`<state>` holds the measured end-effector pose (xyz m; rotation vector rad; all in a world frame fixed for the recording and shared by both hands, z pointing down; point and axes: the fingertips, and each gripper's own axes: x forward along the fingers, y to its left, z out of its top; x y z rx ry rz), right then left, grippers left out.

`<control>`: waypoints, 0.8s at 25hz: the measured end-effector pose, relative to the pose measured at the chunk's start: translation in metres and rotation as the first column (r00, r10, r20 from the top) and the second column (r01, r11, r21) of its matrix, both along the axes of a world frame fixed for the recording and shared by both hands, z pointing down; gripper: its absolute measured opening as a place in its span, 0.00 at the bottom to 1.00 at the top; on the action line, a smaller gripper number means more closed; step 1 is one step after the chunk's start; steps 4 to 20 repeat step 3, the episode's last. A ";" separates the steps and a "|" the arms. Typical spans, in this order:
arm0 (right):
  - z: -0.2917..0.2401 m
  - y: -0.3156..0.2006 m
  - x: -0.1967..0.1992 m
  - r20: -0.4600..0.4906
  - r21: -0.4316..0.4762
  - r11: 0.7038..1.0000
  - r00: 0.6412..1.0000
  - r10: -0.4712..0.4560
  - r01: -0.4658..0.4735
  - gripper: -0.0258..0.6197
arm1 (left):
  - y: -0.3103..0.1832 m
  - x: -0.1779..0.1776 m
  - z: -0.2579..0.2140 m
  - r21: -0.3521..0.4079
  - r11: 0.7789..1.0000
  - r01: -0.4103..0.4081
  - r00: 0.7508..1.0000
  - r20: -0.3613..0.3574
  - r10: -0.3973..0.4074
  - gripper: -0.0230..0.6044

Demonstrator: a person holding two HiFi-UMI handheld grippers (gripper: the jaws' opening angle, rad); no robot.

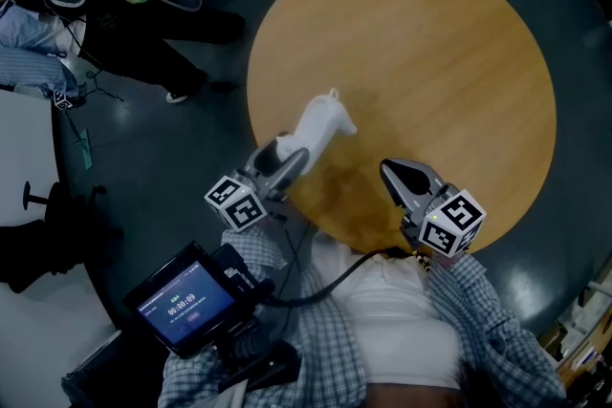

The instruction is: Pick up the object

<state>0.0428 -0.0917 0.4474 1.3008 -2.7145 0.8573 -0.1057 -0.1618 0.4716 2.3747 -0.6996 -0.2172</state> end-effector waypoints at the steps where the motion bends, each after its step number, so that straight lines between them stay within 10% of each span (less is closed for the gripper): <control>1: 0.000 0.000 0.000 0.000 -0.001 1.000 1.000 0.000 0.000 0.04 | 0.000 -0.001 0.001 0.003 1.000 -0.001 1.000 -0.002 0.001 0.54; 20: 0.000 -0.001 -0.001 -0.001 -0.002 1.000 1.000 -0.001 0.000 0.04 | -0.001 -0.001 -0.001 -0.004 1.000 0.001 1.000 -0.003 -0.001 0.54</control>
